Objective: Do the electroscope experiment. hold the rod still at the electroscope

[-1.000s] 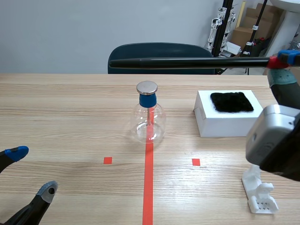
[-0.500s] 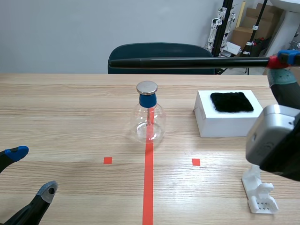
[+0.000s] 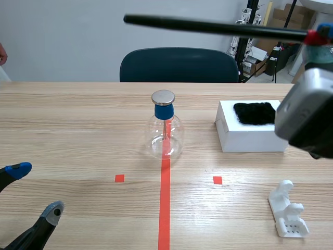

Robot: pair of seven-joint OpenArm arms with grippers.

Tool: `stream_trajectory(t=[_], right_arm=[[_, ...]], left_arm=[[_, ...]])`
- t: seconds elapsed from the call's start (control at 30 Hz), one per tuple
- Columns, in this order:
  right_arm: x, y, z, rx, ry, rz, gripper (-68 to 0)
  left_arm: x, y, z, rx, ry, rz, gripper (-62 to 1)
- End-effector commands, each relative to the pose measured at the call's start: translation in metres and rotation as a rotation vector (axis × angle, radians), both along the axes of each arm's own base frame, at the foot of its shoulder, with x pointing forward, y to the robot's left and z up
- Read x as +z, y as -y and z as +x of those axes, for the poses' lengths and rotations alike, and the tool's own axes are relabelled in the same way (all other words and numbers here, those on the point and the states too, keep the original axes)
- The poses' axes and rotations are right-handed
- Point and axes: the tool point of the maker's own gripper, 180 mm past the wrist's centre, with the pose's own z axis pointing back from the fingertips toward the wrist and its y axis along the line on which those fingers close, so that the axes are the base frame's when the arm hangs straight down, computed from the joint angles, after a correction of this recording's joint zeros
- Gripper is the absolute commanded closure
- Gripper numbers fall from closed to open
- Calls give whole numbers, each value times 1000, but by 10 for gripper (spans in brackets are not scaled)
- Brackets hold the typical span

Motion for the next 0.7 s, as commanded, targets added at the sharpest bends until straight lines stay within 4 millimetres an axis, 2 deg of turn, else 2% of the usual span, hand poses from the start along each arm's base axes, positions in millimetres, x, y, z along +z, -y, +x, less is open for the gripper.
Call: stream_trajectory(t=[0.0,0.3,0.67], right_arm=[[7,-1,4,2,29,10,-51],[-1,10,30,-27,26,27,-51],[-8,33,87,-130,102,-80,-51]], left_arm=[[10,-2,3,0,38,-11,-623],[10,-2,3,0,38,-11,-623],[10,-2,3,0,38,-11,-623]])
